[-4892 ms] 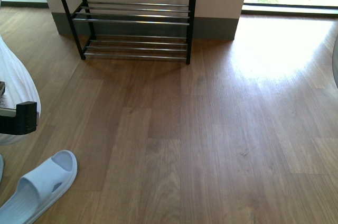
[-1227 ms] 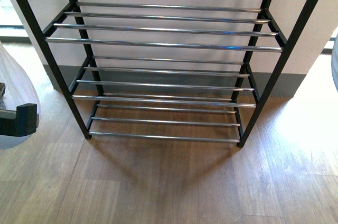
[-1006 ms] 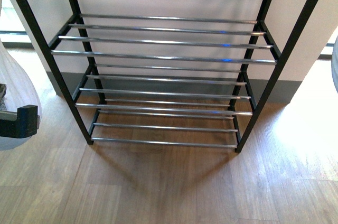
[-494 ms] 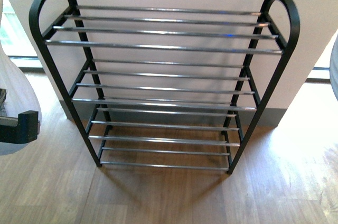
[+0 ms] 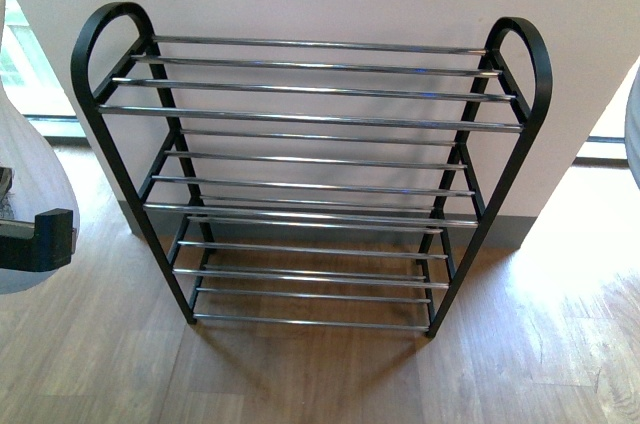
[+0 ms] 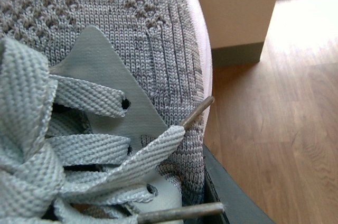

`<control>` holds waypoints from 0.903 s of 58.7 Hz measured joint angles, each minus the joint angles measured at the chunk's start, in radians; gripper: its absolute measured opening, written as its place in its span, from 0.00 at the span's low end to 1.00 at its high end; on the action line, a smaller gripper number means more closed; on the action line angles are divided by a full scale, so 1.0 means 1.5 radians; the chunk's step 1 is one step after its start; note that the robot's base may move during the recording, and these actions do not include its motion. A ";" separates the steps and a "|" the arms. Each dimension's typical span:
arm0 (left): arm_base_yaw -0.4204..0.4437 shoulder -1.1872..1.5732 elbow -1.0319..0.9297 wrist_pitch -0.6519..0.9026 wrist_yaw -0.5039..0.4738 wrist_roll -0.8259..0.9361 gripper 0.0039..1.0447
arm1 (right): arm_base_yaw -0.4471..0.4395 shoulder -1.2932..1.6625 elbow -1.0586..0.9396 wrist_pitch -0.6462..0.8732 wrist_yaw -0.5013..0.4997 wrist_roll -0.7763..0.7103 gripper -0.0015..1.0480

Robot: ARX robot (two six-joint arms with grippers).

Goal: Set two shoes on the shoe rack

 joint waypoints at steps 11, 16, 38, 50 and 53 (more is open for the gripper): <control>0.000 0.000 0.000 0.000 0.000 0.000 0.01 | 0.049 0.016 -0.020 0.207 0.101 0.016 0.05; 0.000 0.000 0.000 0.000 0.001 0.000 0.01 | 0.081 0.058 0.040 0.201 0.114 0.016 0.05; 0.000 0.000 0.000 0.000 0.000 0.000 0.01 | 0.214 0.391 0.438 -0.004 0.100 -0.012 0.05; 0.000 0.000 0.000 0.000 0.000 0.000 0.01 | 0.225 0.545 0.611 -0.122 0.102 -0.012 0.05; 0.000 0.000 0.000 0.000 0.000 0.000 0.01 | 0.225 0.568 0.633 -0.135 0.109 -0.012 0.05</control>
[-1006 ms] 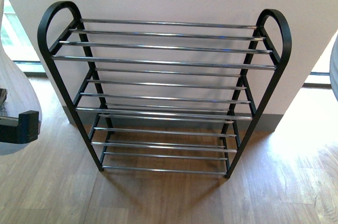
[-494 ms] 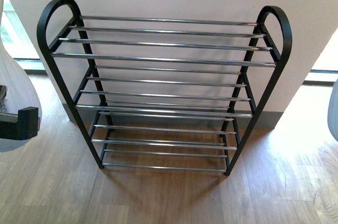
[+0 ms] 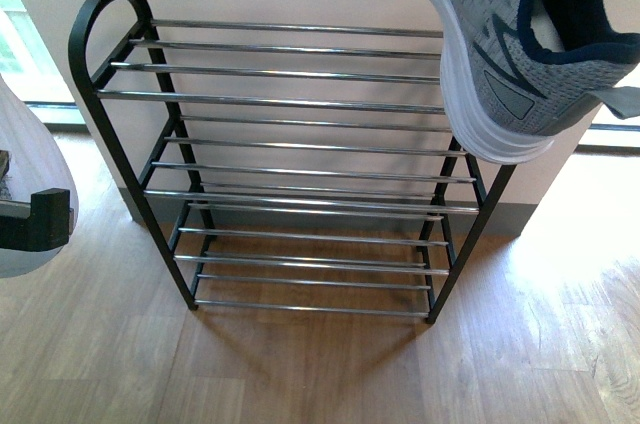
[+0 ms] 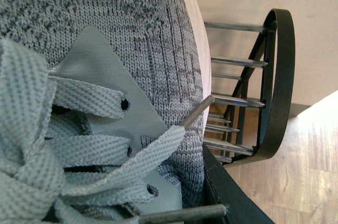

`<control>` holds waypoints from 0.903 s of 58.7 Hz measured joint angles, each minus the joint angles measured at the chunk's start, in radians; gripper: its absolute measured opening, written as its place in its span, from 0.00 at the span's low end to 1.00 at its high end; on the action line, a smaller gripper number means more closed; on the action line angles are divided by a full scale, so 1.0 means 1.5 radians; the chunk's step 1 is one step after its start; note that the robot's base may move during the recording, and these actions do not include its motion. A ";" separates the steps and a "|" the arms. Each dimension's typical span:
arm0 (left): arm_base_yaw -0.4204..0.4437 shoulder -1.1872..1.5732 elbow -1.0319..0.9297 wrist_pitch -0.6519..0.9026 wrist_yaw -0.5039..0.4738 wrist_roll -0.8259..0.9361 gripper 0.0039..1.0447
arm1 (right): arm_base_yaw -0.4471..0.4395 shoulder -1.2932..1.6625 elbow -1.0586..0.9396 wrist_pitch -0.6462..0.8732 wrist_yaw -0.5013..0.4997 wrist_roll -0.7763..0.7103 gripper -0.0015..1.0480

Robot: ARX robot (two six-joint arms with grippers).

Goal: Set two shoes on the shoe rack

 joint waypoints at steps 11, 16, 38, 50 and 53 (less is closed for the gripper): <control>0.000 0.000 0.000 0.000 0.000 0.000 0.01 | 0.000 0.085 0.081 -0.044 0.025 0.006 0.05; 0.000 0.000 0.000 0.000 0.000 0.000 0.01 | 0.000 0.121 0.117 -0.058 0.044 0.017 0.05; 0.000 0.000 0.000 0.000 0.000 0.000 0.01 | -0.008 0.238 0.269 -0.137 0.117 0.039 0.05; 0.000 0.000 0.000 0.000 0.000 0.000 0.01 | -0.014 0.278 0.324 -0.179 0.126 0.045 0.05; 0.000 0.000 0.000 0.000 0.000 0.000 0.01 | -0.016 0.288 0.331 -0.189 0.125 0.053 0.05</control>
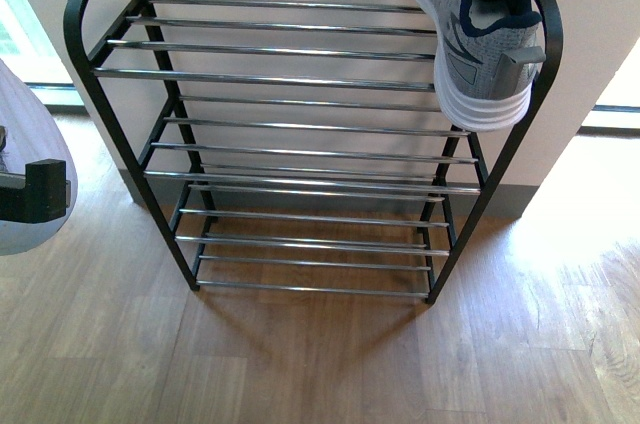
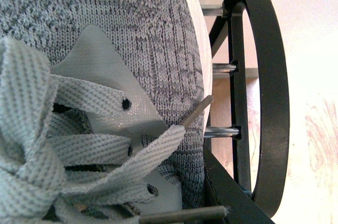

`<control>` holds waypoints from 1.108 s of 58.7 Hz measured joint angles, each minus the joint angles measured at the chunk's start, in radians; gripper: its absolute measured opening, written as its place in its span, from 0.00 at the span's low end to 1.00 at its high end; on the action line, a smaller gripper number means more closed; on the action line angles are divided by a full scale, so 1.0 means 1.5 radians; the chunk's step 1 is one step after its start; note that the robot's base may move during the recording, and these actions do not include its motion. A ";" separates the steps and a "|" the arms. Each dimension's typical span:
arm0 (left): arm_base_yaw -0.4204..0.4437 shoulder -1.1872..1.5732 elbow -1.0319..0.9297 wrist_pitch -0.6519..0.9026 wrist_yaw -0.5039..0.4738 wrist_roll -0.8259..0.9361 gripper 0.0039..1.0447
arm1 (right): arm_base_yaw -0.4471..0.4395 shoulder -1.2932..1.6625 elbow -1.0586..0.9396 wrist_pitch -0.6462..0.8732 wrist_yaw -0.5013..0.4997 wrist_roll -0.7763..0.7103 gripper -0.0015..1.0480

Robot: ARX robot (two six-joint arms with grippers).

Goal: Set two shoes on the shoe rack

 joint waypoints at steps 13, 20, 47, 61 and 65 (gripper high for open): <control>0.000 0.000 0.000 0.000 0.000 0.000 0.01 | -0.009 0.037 0.028 -0.019 -0.003 0.017 0.05; 0.000 0.000 0.000 0.000 0.000 0.000 0.01 | -0.009 0.047 0.041 -0.020 0.000 0.016 0.05; 0.000 0.000 0.000 0.000 0.000 0.000 0.01 | -0.011 0.077 0.085 -0.022 0.019 0.019 0.27; 0.000 0.000 0.000 0.000 0.000 0.000 0.01 | -0.018 0.075 0.092 -0.009 0.016 0.008 0.62; 0.000 0.000 0.000 0.000 0.000 0.000 0.01 | -0.016 0.071 0.092 -0.004 0.016 0.002 0.70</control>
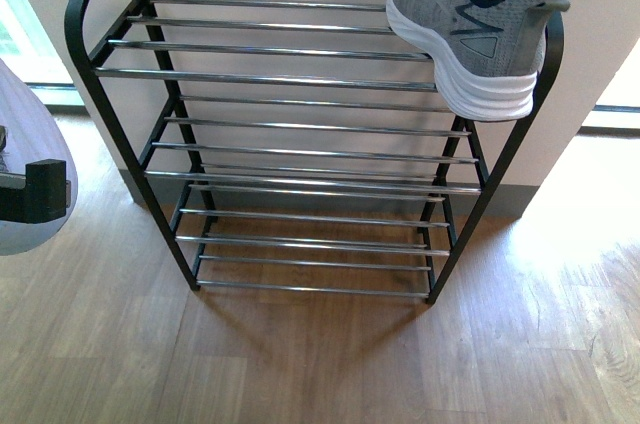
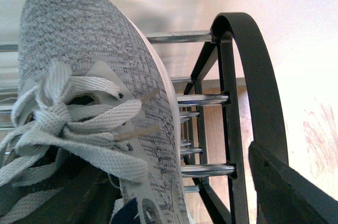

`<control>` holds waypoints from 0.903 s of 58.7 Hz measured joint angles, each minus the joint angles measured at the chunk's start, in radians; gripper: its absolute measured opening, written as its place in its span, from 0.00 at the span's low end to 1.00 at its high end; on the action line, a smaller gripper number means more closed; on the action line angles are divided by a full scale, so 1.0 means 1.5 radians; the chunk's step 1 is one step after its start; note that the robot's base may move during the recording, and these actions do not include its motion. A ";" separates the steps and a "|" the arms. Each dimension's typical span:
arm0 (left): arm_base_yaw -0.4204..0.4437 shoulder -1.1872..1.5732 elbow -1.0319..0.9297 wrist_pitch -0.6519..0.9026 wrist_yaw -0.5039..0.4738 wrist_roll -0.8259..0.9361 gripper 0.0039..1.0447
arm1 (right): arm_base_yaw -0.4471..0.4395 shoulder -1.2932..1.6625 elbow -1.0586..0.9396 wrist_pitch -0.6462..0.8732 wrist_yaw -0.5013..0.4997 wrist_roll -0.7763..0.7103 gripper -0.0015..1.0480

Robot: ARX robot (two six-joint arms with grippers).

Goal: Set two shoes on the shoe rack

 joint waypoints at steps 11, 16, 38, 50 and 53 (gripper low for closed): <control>0.000 0.000 0.000 0.000 -0.001 0.000 0.01 | 0.000 -0.035 -0.021 0.021 -0.003 -0.015 0.93; 0.000 0.000 0.000 0.000 0.000 0.000 0.01 | -0.002 -0.061 -0.041 0.034 -0.011 -0.020 0.91; 0.000 0.000 0.000 0.000 0.000 0.000 0.01 | -0.019 -0.163 -0.151 0.100 -0.059 -0.033 0.91; 0.000 0.000 0.000 0.000 0.000 0.000 0.01 | -0.030 -0.284 -0.278 0.211 -0.068 -0.054 0.91; 0.000 0.000 0.000 0.000 0.000 0.000 0.01 | -0.032 -0.337 -0.328 0.249 -0.071 -0.060 0.91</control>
